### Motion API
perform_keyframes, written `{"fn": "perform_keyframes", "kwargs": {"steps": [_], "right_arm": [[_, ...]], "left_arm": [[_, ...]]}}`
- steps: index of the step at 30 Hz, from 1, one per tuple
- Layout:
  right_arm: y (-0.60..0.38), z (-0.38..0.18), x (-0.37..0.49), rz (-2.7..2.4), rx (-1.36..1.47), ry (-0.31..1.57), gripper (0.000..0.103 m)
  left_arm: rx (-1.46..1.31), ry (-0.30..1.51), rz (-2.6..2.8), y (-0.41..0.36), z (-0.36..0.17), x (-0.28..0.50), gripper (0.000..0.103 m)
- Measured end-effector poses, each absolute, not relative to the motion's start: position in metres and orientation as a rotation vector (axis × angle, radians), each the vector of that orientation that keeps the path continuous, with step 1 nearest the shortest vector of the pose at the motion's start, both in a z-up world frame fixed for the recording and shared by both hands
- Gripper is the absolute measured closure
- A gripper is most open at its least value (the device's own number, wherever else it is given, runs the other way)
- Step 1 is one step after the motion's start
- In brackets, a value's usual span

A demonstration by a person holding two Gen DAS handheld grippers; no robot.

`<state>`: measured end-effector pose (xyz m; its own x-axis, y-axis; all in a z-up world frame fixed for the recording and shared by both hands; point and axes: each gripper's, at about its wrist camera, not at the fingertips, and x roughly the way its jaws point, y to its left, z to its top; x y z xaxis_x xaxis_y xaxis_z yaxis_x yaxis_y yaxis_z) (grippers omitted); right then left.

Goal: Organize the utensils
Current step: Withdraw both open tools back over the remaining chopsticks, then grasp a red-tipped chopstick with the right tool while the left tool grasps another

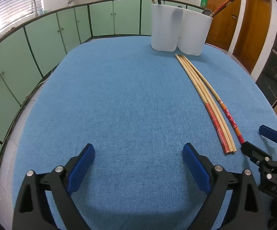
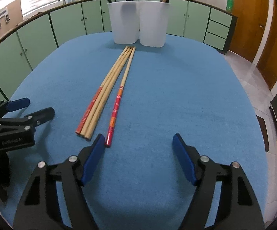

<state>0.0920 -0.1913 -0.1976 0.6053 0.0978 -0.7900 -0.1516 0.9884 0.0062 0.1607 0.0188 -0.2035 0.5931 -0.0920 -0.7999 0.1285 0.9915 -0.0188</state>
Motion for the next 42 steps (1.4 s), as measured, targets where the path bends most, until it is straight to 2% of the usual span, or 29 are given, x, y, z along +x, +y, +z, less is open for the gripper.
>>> {"fn": "perform_keyframes", "kwargs": {"steps": [7, 9, 17, 31, 42], "right_arm": [[-0.183, -0.198, 0.090, 0.211, -0.045, 0.909, 0.059], [-0.181, -0.197, 0.090, 0.219, -0.048, 0.907, 0.072], [-0.172, -0.197, 0.090, 0.256, -0.065, 0.907, 0.097], [-0.232, -0.198, 0.090, 0.125, 0.036, 0.906, 0.098], [-0.234, -0.200, 0.091, 0.128, 0.043, 0.903, 0.098]], "left_arm": [[0.035, 0.923, -0.126, 0.023, -0.203, 0.160, 0.011], [0.034, 0.923, -0.126, 0.024, -0.203, 0.160, 0.011], [0.050, 0.925, -0.121, 0.022, -0.203, 0.161, 0.011], [0.056, 0.921, -0.260, -0.022, -0.196, 0.152, 0.011], [0.078, 0.926, -0.231, -0.033, -0.201, 0.155, 0.010]]}}
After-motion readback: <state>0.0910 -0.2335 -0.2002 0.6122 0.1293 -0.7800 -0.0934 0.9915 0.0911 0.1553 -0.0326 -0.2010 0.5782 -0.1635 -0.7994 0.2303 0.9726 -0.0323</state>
